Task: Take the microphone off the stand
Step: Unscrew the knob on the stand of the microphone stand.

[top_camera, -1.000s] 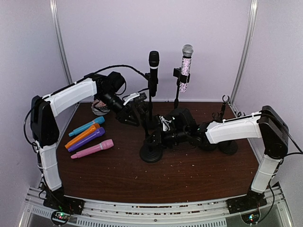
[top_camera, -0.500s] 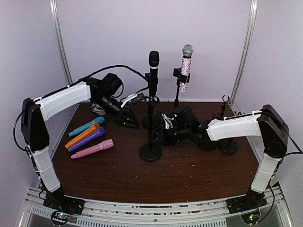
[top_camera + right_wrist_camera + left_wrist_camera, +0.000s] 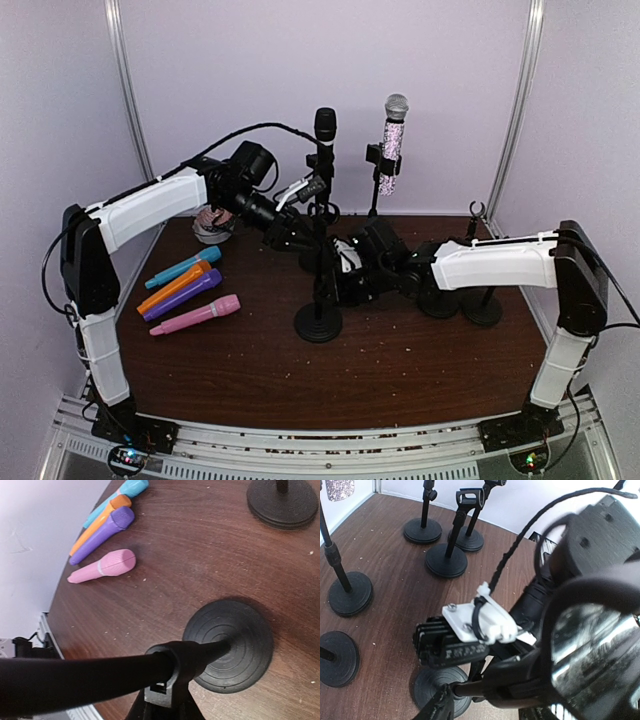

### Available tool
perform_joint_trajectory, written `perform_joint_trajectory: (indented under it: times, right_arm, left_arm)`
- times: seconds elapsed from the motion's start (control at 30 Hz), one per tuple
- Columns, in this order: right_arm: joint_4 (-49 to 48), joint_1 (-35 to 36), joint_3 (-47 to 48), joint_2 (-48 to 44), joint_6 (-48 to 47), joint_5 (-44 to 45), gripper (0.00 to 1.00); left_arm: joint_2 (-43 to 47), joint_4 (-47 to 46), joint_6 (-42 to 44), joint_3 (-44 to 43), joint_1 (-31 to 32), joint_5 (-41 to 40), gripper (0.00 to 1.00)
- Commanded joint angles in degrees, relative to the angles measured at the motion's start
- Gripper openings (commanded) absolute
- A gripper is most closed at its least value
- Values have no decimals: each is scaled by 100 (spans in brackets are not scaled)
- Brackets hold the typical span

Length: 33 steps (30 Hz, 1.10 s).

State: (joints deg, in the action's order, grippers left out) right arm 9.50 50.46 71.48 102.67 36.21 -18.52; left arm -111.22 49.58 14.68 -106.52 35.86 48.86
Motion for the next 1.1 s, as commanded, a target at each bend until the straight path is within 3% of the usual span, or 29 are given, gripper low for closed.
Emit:
perform_joint_trajectory:
  times: [0.0,0.17,0.37,0.5,0.63,0.8,1.07]
  right_arm:
    - [1611,91,27,379,-446,1623,0]
    - [1584,298,-10,201,-541,2190,2]
    - [1428,474,-60,-292,-639,2675,50]
    - [923,468,-306,-775,-538,2305,66]
    - [-186,452,-995,-1214,-443,1410,70]
    - [-2050,72,-2212,-1677,477,-157,66]
    - [-3715,-686,-2650,-1376,1849,-1787,61]
  left_arm:
    - [-57,-251,-130,-106,27,121,47]
    - [-17,-256,-141,-89,27,56,46]
    - [41,29,61,-61,15,2,46]
    - [164,171,177,82,-72,-1,47]
    - [294,322,296,179,-184,18,47]
    - [456,625,531,266,-321,45,47]
    - [614,1009,819,343,-384,94,47]
